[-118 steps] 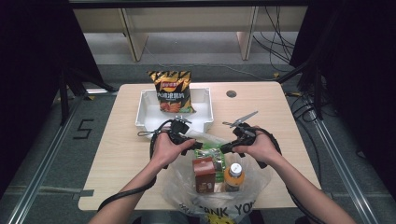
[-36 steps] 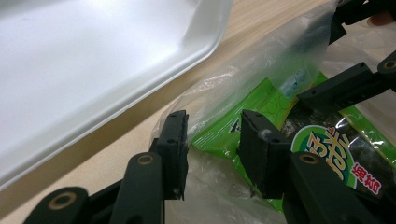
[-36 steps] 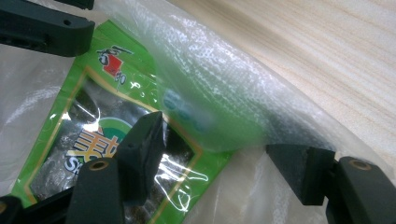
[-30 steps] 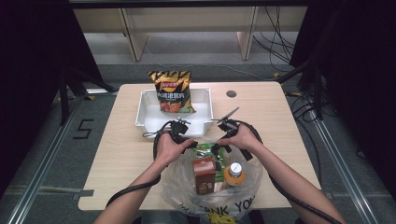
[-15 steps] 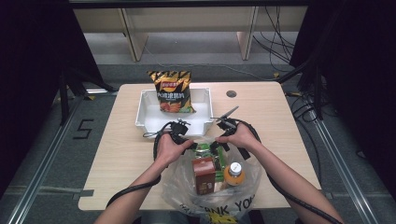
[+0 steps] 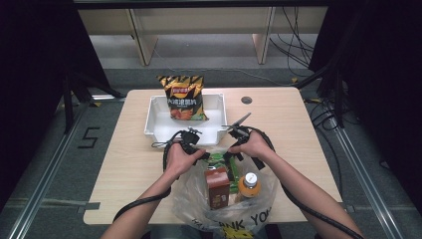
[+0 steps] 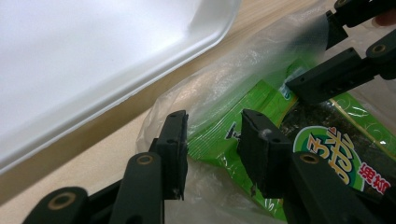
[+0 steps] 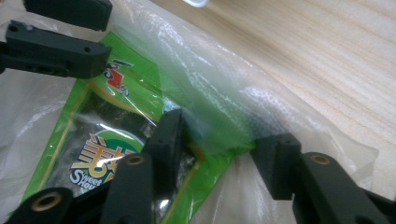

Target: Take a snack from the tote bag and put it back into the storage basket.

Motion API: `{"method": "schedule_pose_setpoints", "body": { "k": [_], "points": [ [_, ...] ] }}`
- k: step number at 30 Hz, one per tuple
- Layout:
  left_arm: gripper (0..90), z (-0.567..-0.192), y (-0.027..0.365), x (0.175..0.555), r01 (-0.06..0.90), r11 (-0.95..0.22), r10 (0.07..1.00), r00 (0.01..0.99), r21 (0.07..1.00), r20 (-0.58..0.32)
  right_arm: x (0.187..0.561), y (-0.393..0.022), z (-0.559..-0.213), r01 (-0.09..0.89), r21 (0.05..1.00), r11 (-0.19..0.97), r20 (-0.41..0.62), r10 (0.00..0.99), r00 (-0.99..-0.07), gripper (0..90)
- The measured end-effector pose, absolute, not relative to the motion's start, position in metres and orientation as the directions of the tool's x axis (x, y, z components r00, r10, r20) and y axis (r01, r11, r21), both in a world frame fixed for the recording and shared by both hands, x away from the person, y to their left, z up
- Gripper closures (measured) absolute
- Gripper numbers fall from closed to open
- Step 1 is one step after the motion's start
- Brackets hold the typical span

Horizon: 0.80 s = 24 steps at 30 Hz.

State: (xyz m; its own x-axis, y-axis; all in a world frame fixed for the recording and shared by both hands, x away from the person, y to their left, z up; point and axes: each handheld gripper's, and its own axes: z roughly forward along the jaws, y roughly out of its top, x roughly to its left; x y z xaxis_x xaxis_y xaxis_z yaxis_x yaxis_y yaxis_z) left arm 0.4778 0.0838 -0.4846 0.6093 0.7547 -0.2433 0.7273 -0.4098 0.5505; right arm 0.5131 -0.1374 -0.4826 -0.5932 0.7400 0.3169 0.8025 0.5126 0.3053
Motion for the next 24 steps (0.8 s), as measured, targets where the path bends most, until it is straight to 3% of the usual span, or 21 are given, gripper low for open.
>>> {"method": "schedule_pose_setpoints", "body": {
  "k": [6,12,15,17,24],
  "points": [
    [60.8,-0.484,0.086,0.479,0.724,-0.414,0.751,0.614,0.552,-0.243,0.516,-0.146,-0.478,0.78,0.345,0.522,0.345,0.702,-0.623,82.0],
    [60.6,-0.486,0.081,0.477,0.743,-0.35,0.772,0.573,0.571,-0.273,0.515,-0.145,-0.475,0.788,0.309,0.532,0.342,0.711,-0.614,86.9],
    [60.6,-0.484,0.086,0.479,0.726,-0.406,0.752,0.611,0.556,-0.248,0.515,-0.147,-0.476,0.757,0.341,0.558,0.326,0.685,-0.652,88.9],
    [61.0,-0.483,0.083,0.478,0.735,-0.337,0.774,0.572,0.589,-0.271,0.513,-0.147,-0.475,0.742,0.346,0.574,0.312,0.675,-0.668,89.5],
    [62.4,-0.476,0.084,0.478,0.701,-0.298,0.782,0.569,0.647,-0.256,0.499,-0.15,-0.458,0.688,0.409,0.599,0.29,0.63,-0.72,89.8]
  ]
}}
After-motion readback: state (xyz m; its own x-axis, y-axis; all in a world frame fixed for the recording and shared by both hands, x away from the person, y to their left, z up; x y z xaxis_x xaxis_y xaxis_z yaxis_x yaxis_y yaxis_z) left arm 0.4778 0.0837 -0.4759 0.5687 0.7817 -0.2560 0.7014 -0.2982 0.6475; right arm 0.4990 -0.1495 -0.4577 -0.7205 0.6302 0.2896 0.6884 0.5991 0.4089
